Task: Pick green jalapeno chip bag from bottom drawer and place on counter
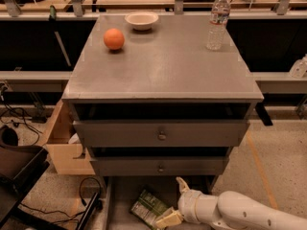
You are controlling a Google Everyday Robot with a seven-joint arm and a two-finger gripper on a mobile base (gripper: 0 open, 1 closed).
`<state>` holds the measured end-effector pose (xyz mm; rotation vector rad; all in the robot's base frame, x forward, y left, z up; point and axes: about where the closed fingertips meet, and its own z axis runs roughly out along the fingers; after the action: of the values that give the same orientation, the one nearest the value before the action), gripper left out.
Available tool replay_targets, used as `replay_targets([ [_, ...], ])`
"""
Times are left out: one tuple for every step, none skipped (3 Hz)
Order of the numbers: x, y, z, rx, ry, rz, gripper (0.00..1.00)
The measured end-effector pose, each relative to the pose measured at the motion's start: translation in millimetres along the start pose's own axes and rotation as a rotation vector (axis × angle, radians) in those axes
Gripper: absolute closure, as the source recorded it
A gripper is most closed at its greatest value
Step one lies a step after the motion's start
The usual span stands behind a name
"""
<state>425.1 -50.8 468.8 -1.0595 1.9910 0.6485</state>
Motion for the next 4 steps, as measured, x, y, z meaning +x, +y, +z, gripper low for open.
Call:
replay_targets([
  [6.9,4.5,11.1,-0.018,-0.019,0.03,0.0],
  [19.9,2.9,25.4,-0.025,-0.004,0.04,0.0],
  [57.5,-11.4,49.4,0.002,0.0,0.058,0.0],
  [118.1,-27.3,83.8,0.02,0.009,0.083,0.0],
])
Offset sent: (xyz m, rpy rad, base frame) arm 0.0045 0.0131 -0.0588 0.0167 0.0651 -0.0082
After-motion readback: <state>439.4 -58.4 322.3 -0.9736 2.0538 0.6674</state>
